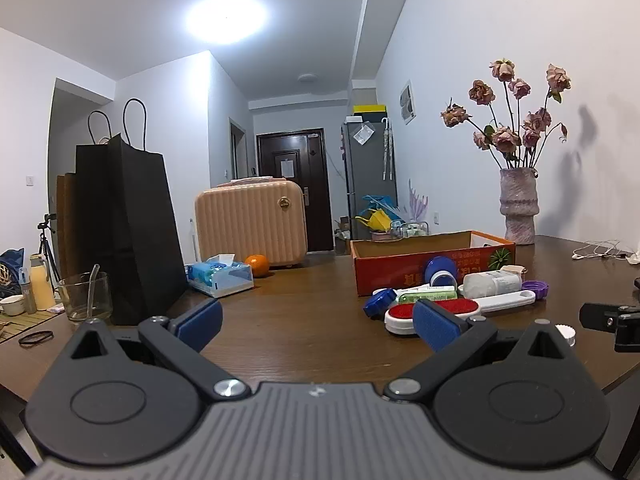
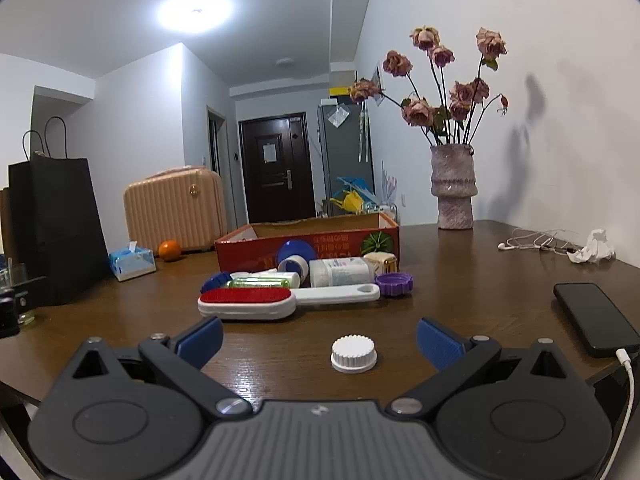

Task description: Organize rigid objects

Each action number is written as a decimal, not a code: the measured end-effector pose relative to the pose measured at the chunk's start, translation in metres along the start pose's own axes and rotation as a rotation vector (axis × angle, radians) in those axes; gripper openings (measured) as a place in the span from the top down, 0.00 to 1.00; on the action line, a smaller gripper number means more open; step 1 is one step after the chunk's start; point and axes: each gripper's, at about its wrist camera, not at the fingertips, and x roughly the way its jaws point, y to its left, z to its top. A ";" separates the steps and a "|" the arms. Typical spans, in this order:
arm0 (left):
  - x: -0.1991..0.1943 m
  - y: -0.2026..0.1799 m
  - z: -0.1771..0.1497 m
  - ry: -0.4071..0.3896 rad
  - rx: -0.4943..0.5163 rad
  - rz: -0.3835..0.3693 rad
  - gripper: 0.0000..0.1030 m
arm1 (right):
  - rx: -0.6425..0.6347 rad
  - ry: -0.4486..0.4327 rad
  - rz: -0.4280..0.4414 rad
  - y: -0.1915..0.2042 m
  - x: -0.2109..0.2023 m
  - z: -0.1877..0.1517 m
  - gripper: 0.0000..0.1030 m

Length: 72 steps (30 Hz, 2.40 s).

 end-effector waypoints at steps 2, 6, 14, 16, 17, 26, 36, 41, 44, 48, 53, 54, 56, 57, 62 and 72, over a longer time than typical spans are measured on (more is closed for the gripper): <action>0.000 -0.002 0.001 -0.002 0.011 0.000 0.00 | 0.000 -0.008 0.004 -0.001 -0.002 0.001 0.00; 0.000 -0.007 0.001 0.002 0.039 -0.012 0.00 | -0.003 -0.005 0.001 -0.002 -0.003 0.001 0.00; 0.001 -0.008 0.002 0.018 0.023 -0.035 0.00 | -0.016 0.009 0.001 0.001 -0.002 0.003 0.00; 0.001 -0.008 0.002 0.021 0.015 -0.036 0.00 | -0.015 0.011 -0.002 0.000 -0.001 0.003 0.00; 0.001 -0.007 0.001 0.023 0.012 -0.038 0.00 | -0.013 0.014 -0.005 -0.001 0.000 0.003 0.00; 0.003 -0.004 0.001 0.029 -0.005 -0.042 0.00 | -0.015 0.007 -0.024 -0.001 0.000 0.005 0.00; 0.004 -0.002 0.000 0.036 -0.013 -0.042 0.00 | -0.018 0.011 -0.027 0.000 0.002 0.005 0.00; 0.006 -0.002 -0.001 0.044 -0.019 -0.044 0.00 | -0.019 0.019 -0.028 0.000 0.004 0.004 0.00; 0.007 -0.002 -0.002 0.048 -0.024 -0.047 0.00 | -0.017 0.025 -0.028 -0.001 0.005 0.003 0.00; 0.008 -0.004 -0.005 0.051 -0.022 -0.047 0.00 | -0.019 0.040 -0.048 0.000 0.009 0.002 0.00; 0.012 -0.001 -0.005 0.065 -0.030 -0.045 0.00 | -0.007 0.035 -0.042 -0.003 0.008 0.003 0.00; 0.011 0.000 -0.006 0.064 -0.032 -0.044 0.00 | -0.005 0.032 -0.040 -0.003 0.008 0.003 0.00; 0.011 0.000 -0.006 0.057 -0.033 -0.042 0.00 | 0.002 0.035 -0.053 -0.004 0.010 0.003 0.00; 0.010 0.000 -0.006 0.053 -0.032 -0.041 0.00 | 0.001 0.035 -0.060 -0.003 0.009 0.002 0.00; 0.010 0.001 -0.005 0.052 -0.039 -0.039 0.00 | -0.011 -0.007 -0.027 -0.001 0.003 0.005 0.00; 0.016 0.001 -0.005 0.060 -0.042 -0.034 0.00 | 0.003 -0.028 -0.011 -0.005 0.006 0.004 0.00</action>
